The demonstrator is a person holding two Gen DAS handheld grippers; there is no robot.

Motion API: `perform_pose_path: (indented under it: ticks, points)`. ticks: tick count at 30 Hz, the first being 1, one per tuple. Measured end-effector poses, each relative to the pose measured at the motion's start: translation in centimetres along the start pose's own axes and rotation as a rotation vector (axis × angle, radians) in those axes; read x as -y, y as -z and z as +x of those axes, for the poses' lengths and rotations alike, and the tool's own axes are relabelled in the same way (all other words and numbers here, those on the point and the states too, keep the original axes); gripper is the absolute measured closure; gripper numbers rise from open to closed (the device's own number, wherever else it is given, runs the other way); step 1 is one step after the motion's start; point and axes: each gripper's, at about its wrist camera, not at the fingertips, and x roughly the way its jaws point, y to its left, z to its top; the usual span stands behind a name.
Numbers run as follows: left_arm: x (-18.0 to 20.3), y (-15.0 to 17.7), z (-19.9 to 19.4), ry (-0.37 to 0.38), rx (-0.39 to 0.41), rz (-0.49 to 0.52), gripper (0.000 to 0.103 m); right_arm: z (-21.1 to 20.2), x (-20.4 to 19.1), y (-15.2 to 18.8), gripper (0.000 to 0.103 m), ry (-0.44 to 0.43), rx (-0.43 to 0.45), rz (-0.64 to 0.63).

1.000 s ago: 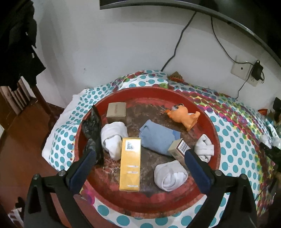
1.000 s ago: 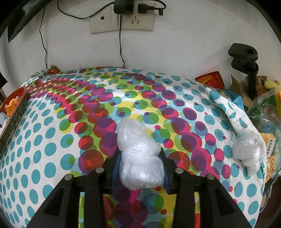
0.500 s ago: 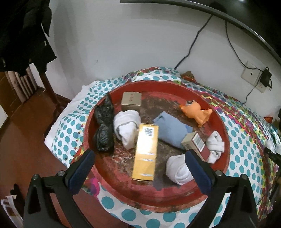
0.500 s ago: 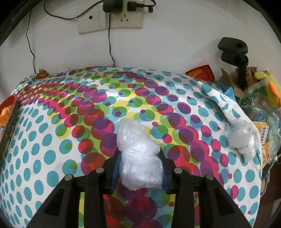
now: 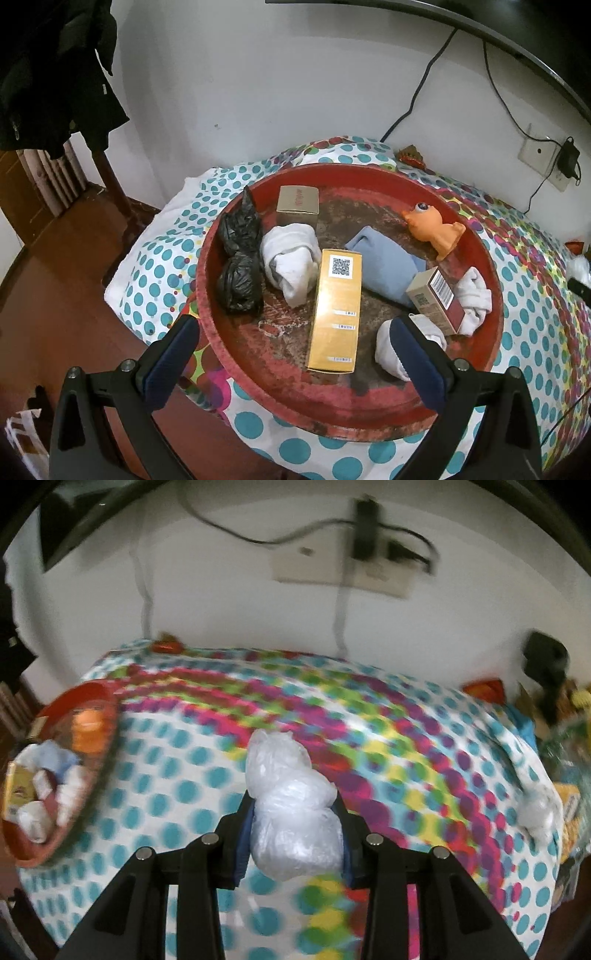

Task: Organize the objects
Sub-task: 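Carry the clear plastic bag over the red tray with the right tool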

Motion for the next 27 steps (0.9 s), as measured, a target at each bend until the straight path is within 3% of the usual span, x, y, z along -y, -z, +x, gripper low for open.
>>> perform_pose_path:
  ticks: [11, 17, 27]
  points:
    - [-1.4, -0.5, -1.0, -0.007, 0.018, -0.011, 0.000, -2.4, -9.2, -1.5, 0.065, -0.125, 0.005, -0.125]
    - [-1.9, -0.8, -1.5, -0.007, 0.023, -0.007, 0.000, -0.7, -16.0, -2.9, 0.065, -0.165, -0.002, -0.200]
    - [-3.3, -1.0, -1.2, -0.031, -0.005, -0.045, 0.000, 0.5, -23.8, -3.6, 0.065, -0.250, -0.015, -0.272]
